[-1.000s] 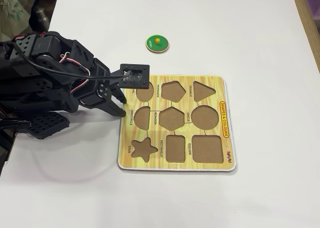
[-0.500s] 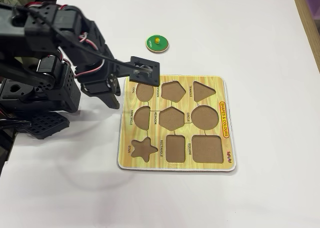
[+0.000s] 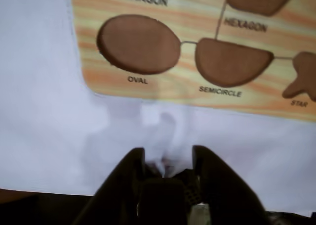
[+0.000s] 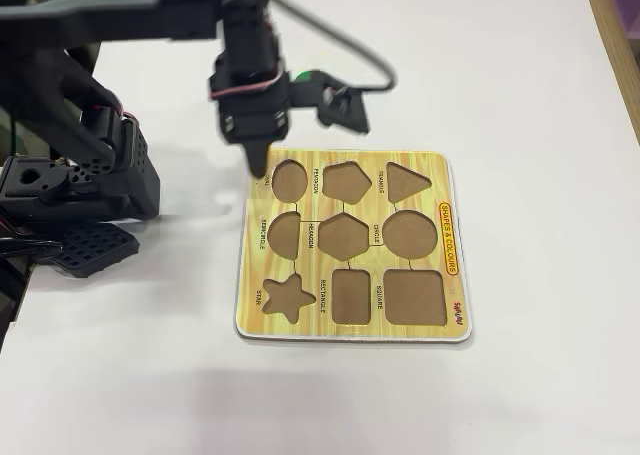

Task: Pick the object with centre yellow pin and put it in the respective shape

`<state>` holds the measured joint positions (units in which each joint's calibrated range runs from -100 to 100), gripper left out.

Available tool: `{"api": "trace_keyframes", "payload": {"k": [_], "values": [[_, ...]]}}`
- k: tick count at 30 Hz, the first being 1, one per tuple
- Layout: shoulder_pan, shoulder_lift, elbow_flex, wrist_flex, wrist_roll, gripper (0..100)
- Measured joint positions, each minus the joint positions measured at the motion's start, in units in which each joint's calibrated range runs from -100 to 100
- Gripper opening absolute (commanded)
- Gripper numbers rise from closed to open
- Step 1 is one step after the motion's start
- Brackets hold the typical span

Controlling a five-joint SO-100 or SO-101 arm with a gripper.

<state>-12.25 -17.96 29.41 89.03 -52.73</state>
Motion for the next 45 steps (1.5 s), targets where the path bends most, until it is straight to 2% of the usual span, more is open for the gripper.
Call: {"api": "trace_keyframes", "payload": {"k": [12, 19, 35, 45], "values": [[-17.6, 20.2, -22.5, 0.1, 0.0, 13], [-24.1, 28.6, -33.8, 0.5, 0.0, 13], [-31.1, 46.4, -57.4, 0.6, 0.0, 13], [-34.3, 53.4, -61.8, 0.6, 0.0, 13]]}}
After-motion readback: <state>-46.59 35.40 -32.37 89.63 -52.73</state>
